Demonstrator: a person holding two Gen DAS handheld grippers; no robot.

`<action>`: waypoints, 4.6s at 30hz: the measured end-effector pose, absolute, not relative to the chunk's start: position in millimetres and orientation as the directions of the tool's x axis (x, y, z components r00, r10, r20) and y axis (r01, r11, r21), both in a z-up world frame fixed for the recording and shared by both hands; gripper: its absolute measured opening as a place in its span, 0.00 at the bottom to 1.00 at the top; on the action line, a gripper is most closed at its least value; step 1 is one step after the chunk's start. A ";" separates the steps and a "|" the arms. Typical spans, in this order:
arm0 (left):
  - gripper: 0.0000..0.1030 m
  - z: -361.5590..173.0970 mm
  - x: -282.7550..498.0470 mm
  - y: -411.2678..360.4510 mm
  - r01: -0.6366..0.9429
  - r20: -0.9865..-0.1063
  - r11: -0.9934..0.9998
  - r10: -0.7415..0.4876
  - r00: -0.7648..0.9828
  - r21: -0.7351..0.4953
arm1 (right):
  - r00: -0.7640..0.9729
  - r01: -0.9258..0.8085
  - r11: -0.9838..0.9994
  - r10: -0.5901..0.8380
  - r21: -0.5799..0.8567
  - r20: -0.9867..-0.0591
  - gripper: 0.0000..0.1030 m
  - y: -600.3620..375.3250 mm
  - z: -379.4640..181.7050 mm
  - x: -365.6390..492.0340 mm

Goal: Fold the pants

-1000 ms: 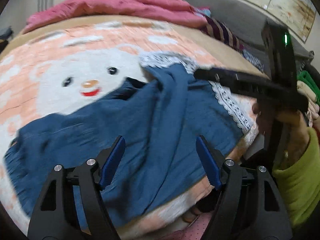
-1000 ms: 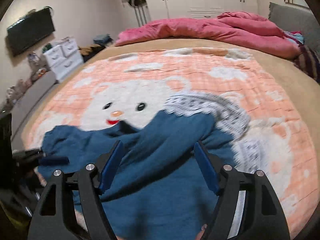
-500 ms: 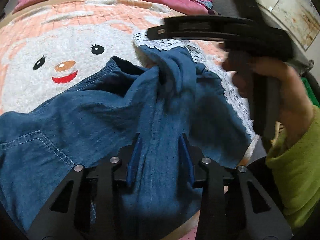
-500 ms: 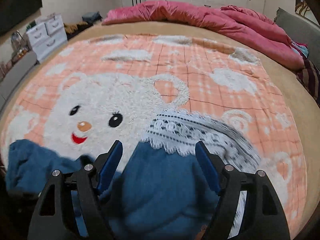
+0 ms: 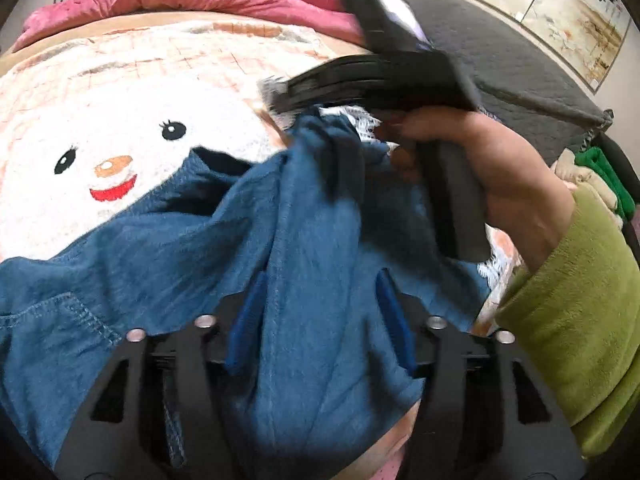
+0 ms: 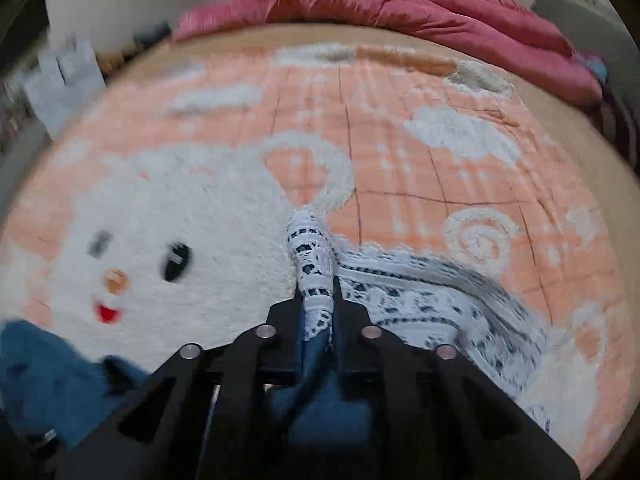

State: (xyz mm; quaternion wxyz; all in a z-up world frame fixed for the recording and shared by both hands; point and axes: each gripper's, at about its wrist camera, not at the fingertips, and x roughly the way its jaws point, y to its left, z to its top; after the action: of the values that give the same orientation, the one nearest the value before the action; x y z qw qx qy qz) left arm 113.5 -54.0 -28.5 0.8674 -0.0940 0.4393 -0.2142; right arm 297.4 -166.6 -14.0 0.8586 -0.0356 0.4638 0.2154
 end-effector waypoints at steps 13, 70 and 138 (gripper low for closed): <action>0.01 -31.0 117.8 -77.5 0.396 -0.698 0.876 -0.466 0.544 -0.276 | 0.573 -0.277 0.874 0.483 0.399 -0.662 0.09 -271.3 44.3 250.7; 0.68 24.3 7.5 49.6 0.098 -0.714 0.983 -0.179 0.677 -0.153 | 0.615 -0.096 0.987 0.163 0.132 -0.772 0.66 -328.5 15.9 119.4; 0.57 -51.1 230.9 -7.5 0.273 -0.825 0.916 -0.386 0.412 -0.293 | 0.358 -0.313 0.862 0.496 0.399 -0.791 0.24 -330.3 -36.8 251.1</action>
State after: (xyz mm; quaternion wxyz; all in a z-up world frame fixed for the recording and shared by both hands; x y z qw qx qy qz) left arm 230.9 -7.5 -51.1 0.8384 -0.0561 0.5053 -0.1967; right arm 251.1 -330.3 -36.8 0.8190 0.0899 0.5102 0.2469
